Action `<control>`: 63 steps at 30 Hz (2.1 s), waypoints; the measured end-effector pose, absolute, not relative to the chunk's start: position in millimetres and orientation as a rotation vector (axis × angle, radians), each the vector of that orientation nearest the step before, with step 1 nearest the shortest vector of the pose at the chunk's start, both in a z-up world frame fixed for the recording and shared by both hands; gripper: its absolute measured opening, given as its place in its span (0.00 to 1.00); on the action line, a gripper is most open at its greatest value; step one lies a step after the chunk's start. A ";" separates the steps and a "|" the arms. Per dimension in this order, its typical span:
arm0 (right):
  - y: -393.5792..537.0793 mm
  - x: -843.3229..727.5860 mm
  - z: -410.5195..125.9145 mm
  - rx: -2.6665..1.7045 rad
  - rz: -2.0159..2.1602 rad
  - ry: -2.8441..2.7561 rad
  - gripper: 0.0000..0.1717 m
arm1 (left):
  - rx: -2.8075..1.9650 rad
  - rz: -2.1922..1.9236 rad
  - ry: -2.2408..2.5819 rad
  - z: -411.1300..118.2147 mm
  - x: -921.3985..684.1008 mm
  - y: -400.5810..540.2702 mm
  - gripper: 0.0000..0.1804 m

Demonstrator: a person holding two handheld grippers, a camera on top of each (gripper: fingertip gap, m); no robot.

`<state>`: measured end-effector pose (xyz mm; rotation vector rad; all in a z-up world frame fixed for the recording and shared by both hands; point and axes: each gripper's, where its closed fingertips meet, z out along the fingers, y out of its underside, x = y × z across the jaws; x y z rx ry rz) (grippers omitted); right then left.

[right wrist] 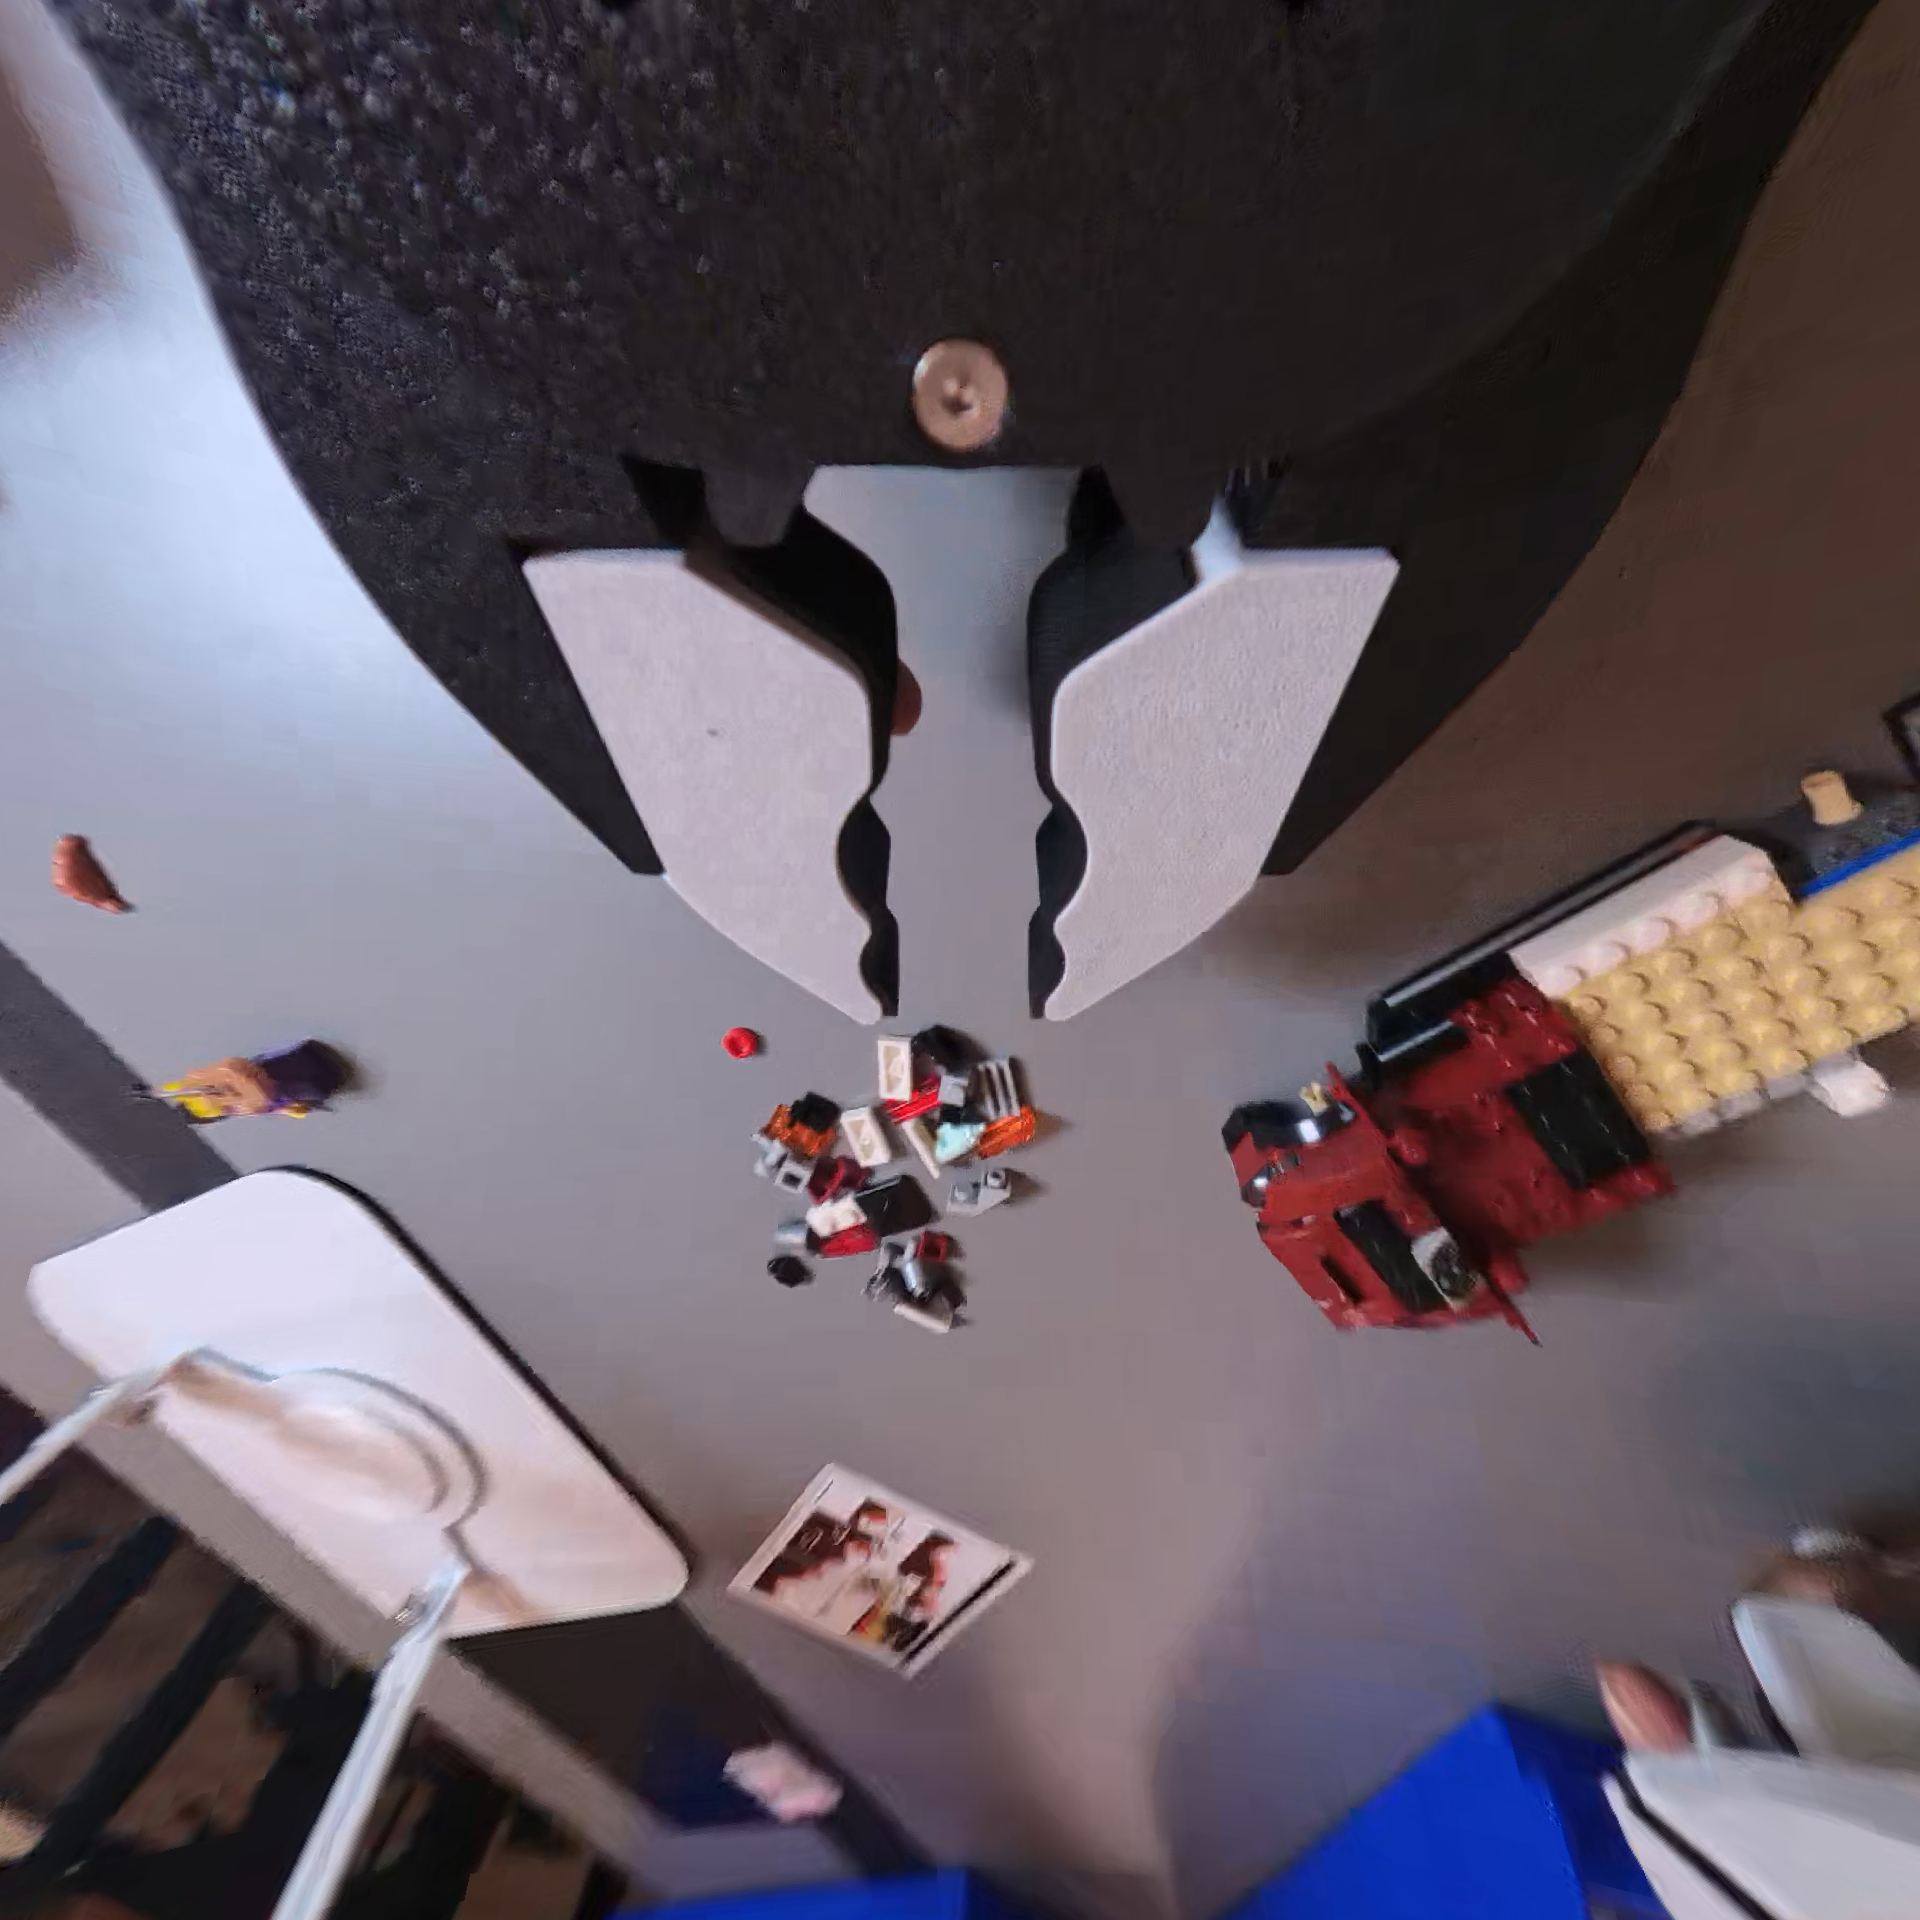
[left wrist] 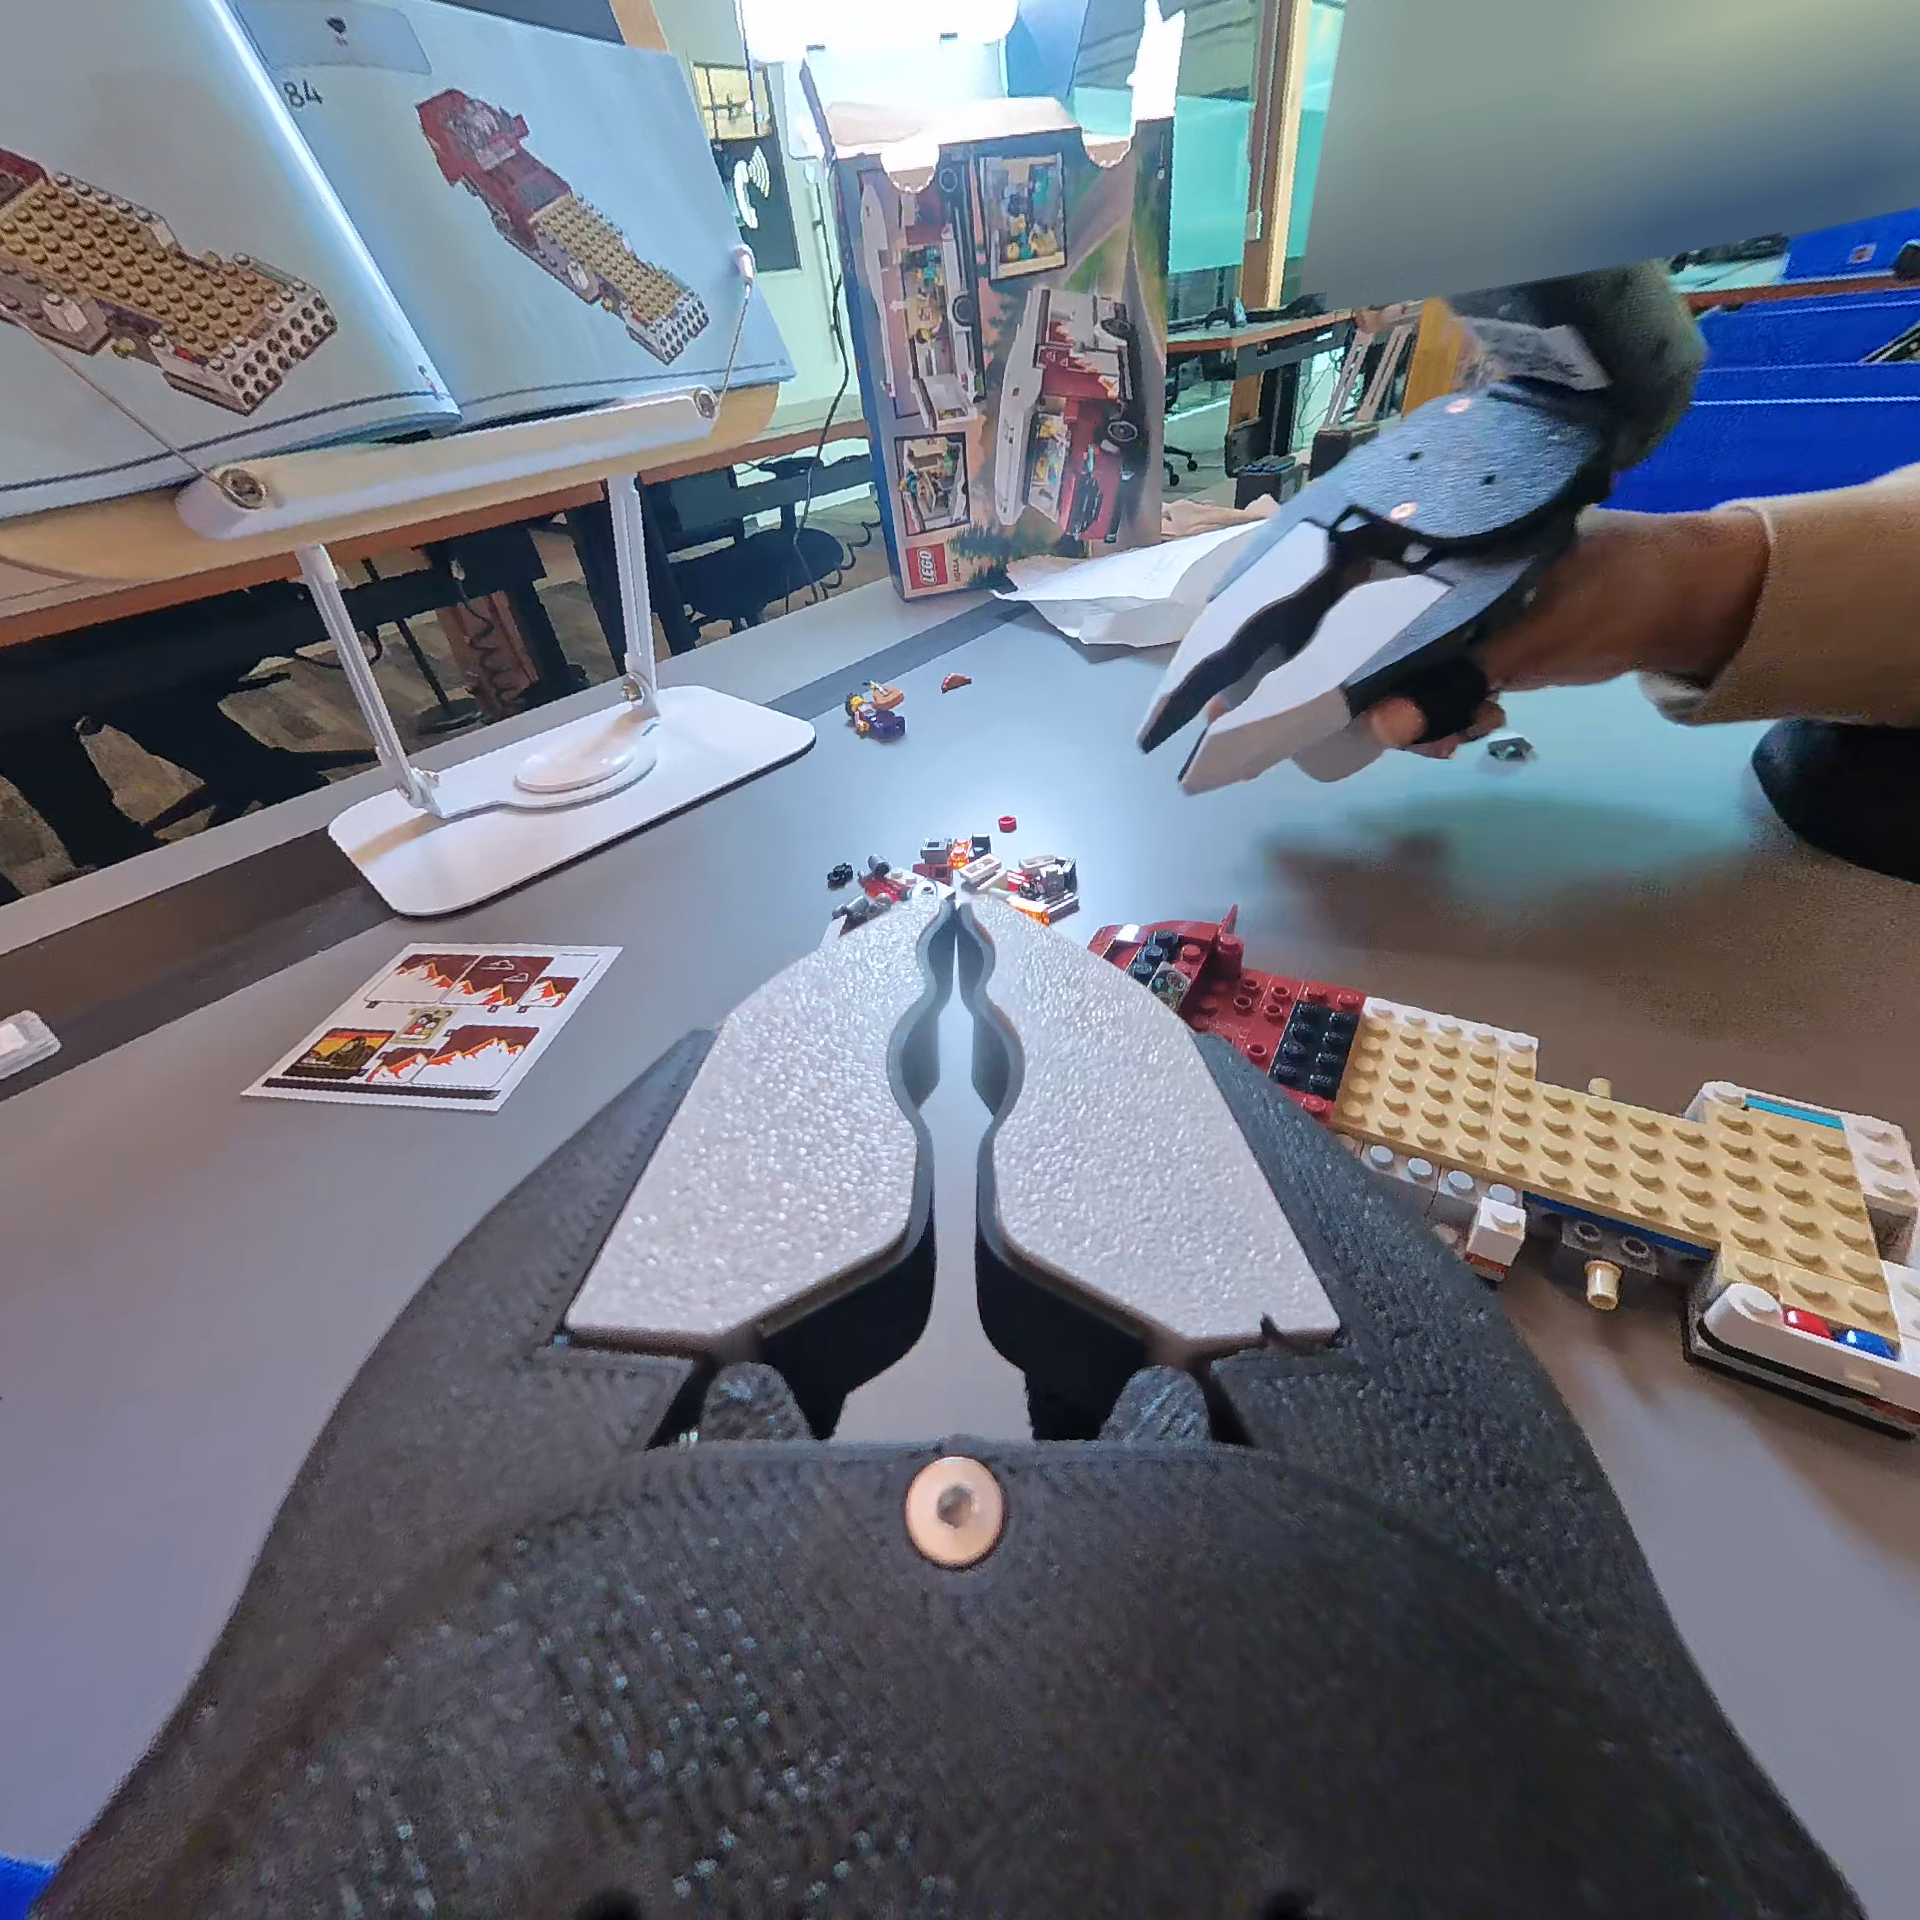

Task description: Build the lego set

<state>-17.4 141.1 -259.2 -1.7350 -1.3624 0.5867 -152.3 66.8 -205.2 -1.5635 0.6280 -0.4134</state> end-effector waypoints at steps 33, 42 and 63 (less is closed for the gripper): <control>91.3 4.5 -279.8 -1.745 0.577 -1.793 0.05 | -1.604 -0.427 0.686 -215.1 -145.9 62.9 0.00; 28.6 31.2 -300.9 -1.794 0.594 -2.032 0.09 | -1.617 -0.422 0.714 -219.8 -141.4 62.6 0.00; 198.7 -49.7 -290.7 -1.731 0.525 -1.952 0.10 | -1.613 -0.477 0.687 -215.9 -144.5 60.1 0.00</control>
